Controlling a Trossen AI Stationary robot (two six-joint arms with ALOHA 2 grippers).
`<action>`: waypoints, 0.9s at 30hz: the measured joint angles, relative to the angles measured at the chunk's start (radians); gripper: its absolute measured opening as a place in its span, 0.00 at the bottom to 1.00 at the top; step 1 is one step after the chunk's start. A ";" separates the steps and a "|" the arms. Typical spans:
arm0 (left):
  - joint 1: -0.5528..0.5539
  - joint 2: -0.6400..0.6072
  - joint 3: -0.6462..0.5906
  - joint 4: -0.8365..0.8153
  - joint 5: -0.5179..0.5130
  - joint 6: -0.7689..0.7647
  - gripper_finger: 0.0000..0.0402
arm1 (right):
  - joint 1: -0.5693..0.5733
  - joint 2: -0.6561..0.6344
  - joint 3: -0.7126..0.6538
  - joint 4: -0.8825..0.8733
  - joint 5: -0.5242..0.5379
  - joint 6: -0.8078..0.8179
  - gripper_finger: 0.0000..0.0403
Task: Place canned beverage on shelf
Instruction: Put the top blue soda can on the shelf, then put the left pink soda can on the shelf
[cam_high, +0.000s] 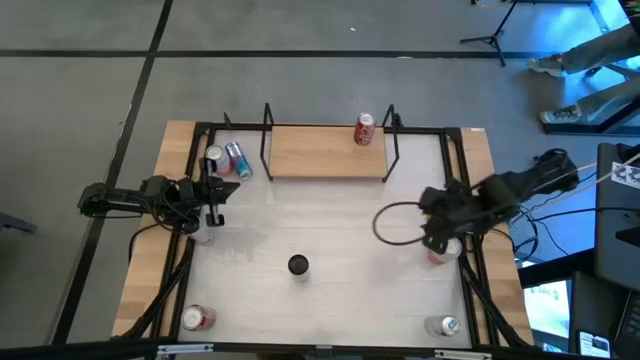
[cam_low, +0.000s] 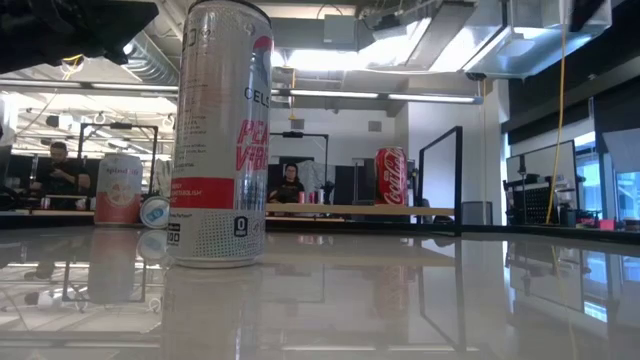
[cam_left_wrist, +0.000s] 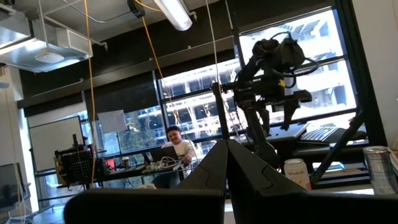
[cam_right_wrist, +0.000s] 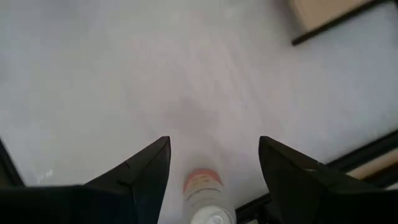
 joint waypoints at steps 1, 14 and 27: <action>0.000 0.000 0.000 0.000 -0.001 0.000 0.00 | 0.024 -0.022 -0.023 -0.001 0.003 0.040 0.60; 0.000 0.000 0.000 0.000 -0.003 0.000 0.00 | 0.073 -0.036 -0.159 0.005 -0.102 0.289 0.72; 0.000 0.000 0.000 0.000 -0.004 0.000 0.00 | 0.185 -0.037 -0.401 0.115 -0.384 0.340 0.95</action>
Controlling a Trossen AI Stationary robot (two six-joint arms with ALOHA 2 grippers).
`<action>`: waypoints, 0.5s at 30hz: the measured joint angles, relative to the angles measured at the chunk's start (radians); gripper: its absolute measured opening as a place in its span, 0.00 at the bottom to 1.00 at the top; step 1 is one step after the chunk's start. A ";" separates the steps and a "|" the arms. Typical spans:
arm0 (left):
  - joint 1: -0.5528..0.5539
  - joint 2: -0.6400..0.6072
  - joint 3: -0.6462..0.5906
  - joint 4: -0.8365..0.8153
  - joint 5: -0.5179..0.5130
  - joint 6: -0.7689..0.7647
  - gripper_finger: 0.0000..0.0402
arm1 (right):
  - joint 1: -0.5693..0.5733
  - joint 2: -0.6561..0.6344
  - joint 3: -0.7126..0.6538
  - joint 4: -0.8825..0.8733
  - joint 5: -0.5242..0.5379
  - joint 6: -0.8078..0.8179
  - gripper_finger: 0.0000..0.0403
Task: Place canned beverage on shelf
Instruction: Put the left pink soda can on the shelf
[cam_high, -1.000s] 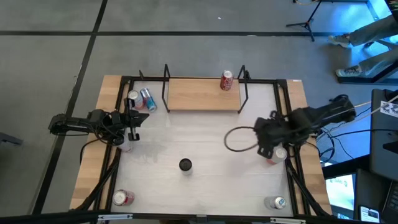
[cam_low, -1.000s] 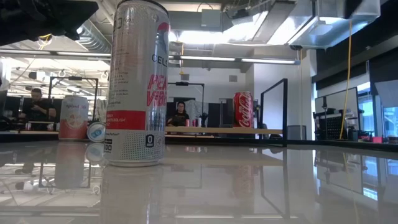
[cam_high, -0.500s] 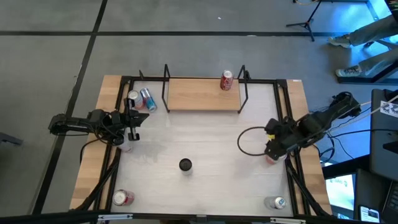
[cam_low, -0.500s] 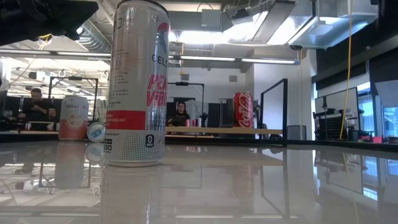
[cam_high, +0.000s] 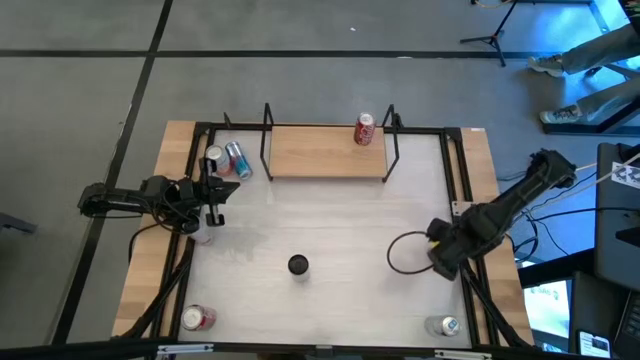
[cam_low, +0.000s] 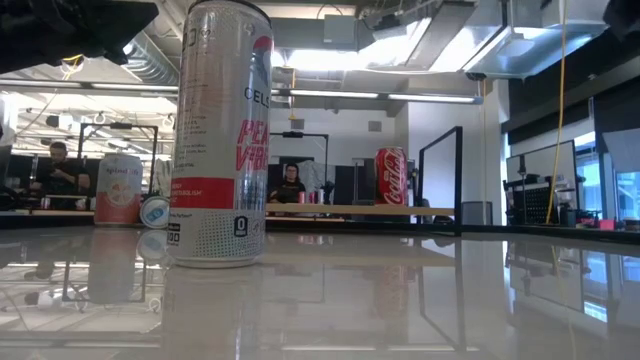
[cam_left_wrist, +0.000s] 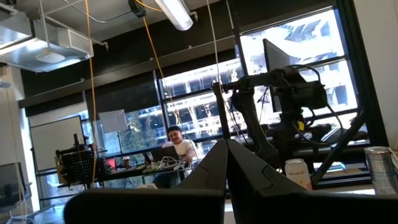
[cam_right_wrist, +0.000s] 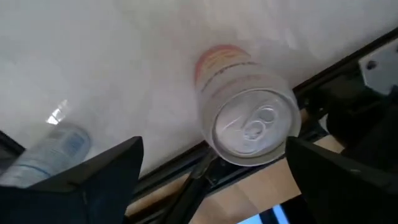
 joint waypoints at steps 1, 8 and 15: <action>0.000 0.000 0.000 0.000 0.000 0.000 0.00 | 0.004 0.002 -0.005 -0.006 0.007 0.000 0.94; 0.000 0.000 0.000 0.001 0.000 0.000 0.00 | 0.005 0.005 -0.041 -0.032 0.057 0.010 0.91; 0.000 0.000 0.000 0.001 0.000 0.000 0.00 | 0.005 0.005 -0.161 0.055 0.015 0.042 0.91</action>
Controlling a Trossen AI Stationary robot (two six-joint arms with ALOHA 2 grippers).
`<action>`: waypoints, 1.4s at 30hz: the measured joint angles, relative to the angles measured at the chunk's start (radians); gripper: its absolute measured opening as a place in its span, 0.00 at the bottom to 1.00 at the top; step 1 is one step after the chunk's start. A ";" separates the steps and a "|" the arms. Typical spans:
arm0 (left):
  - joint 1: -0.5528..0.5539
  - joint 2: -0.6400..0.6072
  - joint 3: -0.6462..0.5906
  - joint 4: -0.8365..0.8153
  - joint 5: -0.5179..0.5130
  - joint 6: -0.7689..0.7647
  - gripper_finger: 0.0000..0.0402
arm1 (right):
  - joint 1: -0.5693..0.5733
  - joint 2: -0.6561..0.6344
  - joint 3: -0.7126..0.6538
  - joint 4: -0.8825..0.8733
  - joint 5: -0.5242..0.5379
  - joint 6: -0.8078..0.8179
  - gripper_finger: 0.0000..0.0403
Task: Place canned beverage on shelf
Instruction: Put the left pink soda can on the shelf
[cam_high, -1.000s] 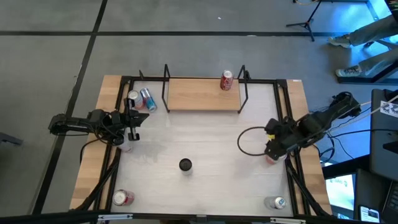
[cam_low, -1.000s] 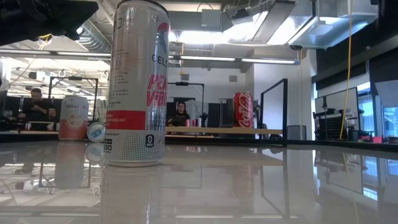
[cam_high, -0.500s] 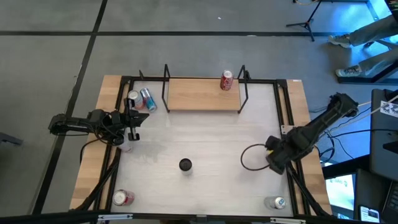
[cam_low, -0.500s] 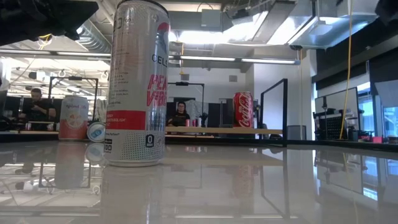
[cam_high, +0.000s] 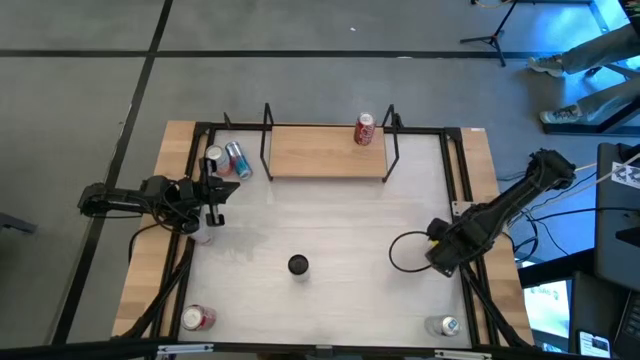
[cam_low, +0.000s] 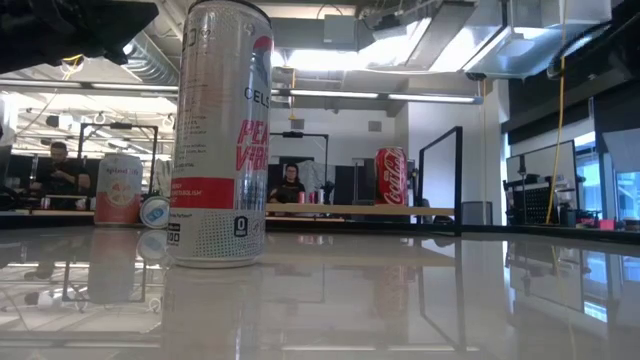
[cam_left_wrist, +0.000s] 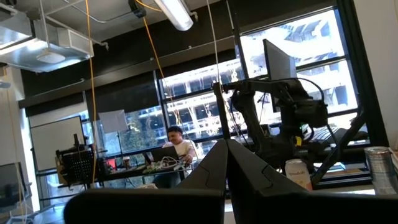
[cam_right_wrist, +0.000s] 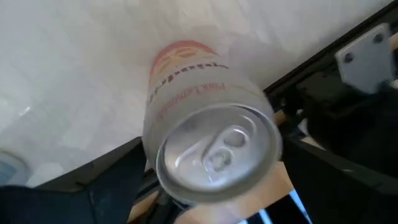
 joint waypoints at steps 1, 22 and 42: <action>0.000 0.000 0.000 0.000 0.000 0.000 0.00 | 0.000 0.000 -0.015 0.023 0.000 0.001 0.91; 0.000 0.000 0.000 0.009 0.008 0.001 0.00 | -0.050 0.001 0.021 0.126 0.114 -0.211 0.69; 0.000 0.098 0.000 0.023 -0.007 -0.009 0.00 | -0.535 0.358 0.418 0.290 0.237 -1.185 0.69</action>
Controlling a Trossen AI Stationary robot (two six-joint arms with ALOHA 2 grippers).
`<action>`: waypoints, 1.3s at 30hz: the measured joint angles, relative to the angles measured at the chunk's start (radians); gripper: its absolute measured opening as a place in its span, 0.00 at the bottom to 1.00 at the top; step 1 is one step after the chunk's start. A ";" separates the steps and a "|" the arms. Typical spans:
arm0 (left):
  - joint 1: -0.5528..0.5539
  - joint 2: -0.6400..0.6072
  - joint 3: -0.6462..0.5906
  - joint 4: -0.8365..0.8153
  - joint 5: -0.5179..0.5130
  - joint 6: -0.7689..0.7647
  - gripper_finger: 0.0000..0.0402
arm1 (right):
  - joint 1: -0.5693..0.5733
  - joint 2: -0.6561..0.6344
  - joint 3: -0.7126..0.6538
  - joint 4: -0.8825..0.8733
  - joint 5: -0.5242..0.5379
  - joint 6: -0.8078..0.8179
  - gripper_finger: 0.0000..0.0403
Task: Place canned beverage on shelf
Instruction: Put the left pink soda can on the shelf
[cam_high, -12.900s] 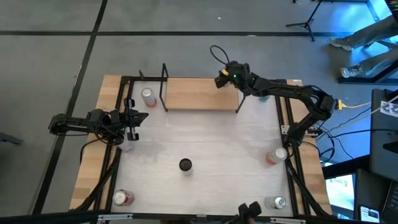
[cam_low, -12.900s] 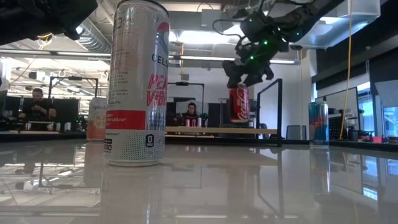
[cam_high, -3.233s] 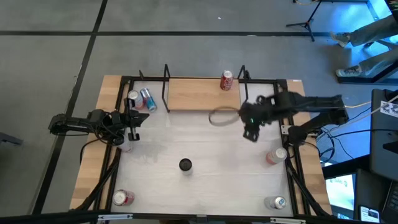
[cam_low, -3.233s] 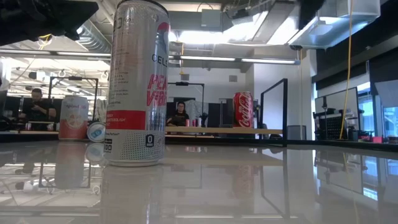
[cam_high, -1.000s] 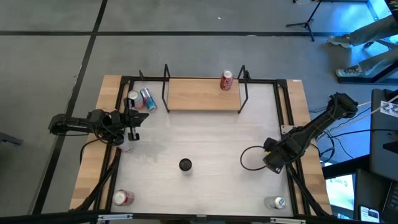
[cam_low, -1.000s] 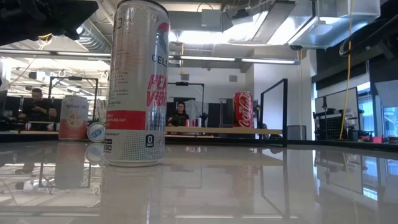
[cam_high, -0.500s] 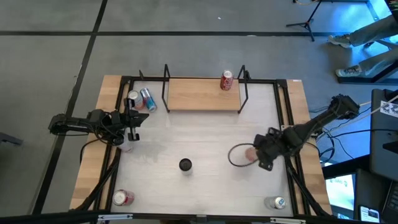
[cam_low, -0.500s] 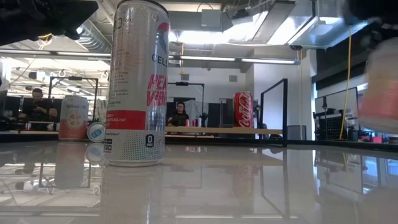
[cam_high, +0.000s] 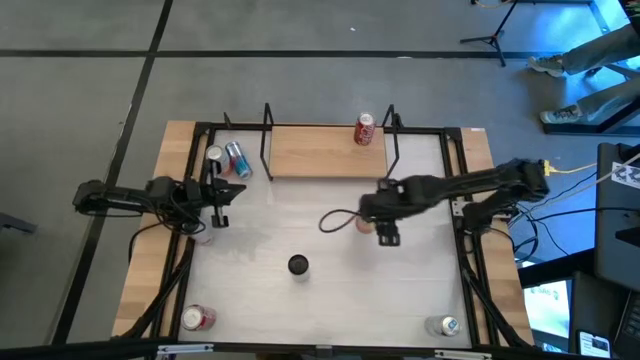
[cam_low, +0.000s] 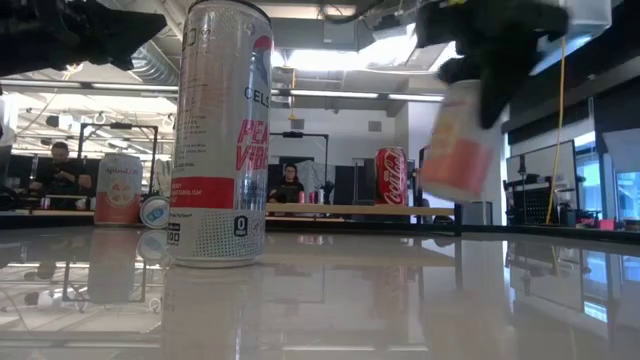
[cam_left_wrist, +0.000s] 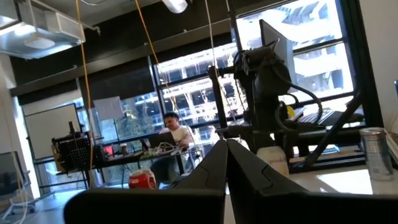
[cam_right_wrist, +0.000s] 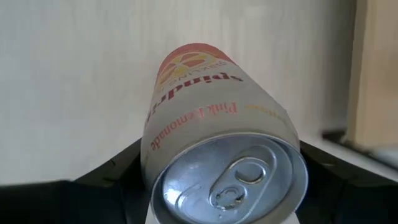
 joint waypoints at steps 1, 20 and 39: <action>0.000 0.008 0.000 0.004 -0.008 0.000 0.00 | -0.010 0.032 0.031 -0.011 -0.001 -0.032 0.69; 0.000 0.040 0.000 0.046 -0.034 0.001 0.00 | -0.049 0.371 0.290 -0.085 -0.006 -0.362 0.70; 0.000 0.134 0.012 0.126 -0.033 -0.025 0.00 | 0.018 0.133 0.335 -0.211 -0.012 -0.110 0.87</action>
